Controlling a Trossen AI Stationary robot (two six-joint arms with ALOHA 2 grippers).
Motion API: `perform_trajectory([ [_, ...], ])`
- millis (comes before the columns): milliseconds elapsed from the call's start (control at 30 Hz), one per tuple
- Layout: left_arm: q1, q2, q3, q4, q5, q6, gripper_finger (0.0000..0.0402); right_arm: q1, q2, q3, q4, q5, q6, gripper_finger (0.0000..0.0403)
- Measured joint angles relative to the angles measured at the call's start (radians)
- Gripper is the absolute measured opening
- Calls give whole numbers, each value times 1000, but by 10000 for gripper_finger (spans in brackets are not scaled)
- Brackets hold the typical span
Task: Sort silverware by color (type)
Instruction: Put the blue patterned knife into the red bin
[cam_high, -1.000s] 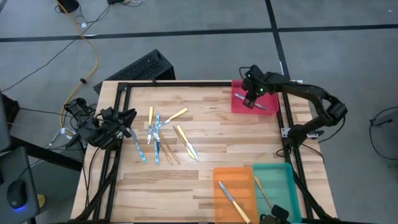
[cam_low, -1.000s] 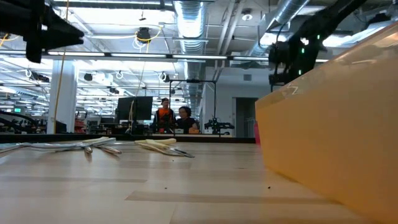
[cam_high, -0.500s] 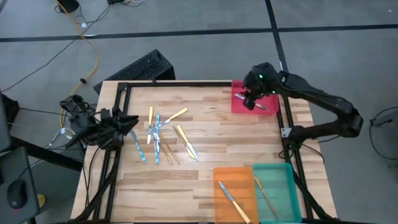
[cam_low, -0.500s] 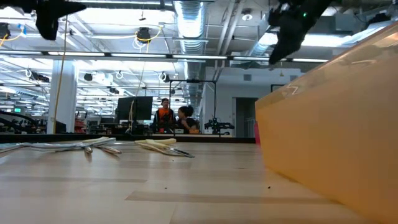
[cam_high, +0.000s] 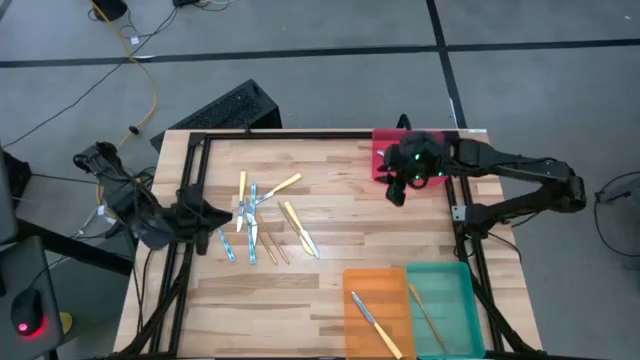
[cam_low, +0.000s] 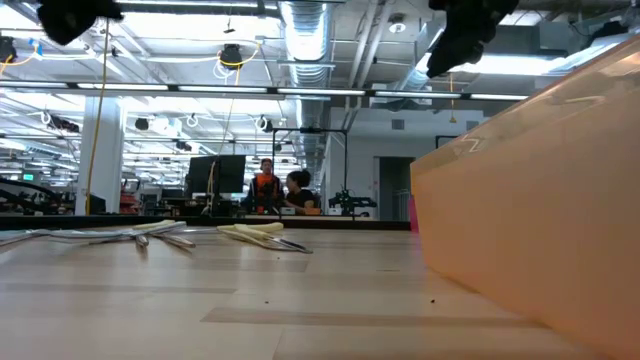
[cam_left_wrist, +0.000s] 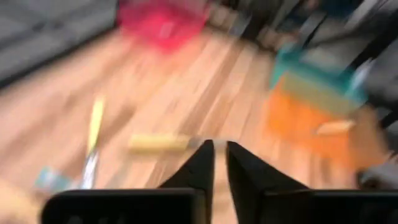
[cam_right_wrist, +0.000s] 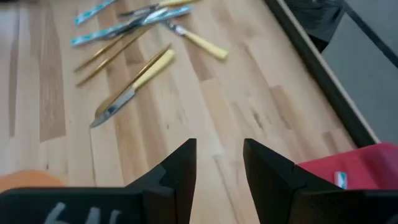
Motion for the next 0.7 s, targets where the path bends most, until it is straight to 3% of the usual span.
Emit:
perform_trajectory([
  [167,54,126,25,-207,213,-290,1,79,45,0,3,104,27,155],
  [333,102,230,25,-390,381,-480,0,123,104,0,15,110,32,155],
  [467,124,304,25,-458,442,-567,0,154,148,0,34,110,32,155],
  [700,158,463,25,-459,447,-600,0,204,194,0,72,110,24,155],
])
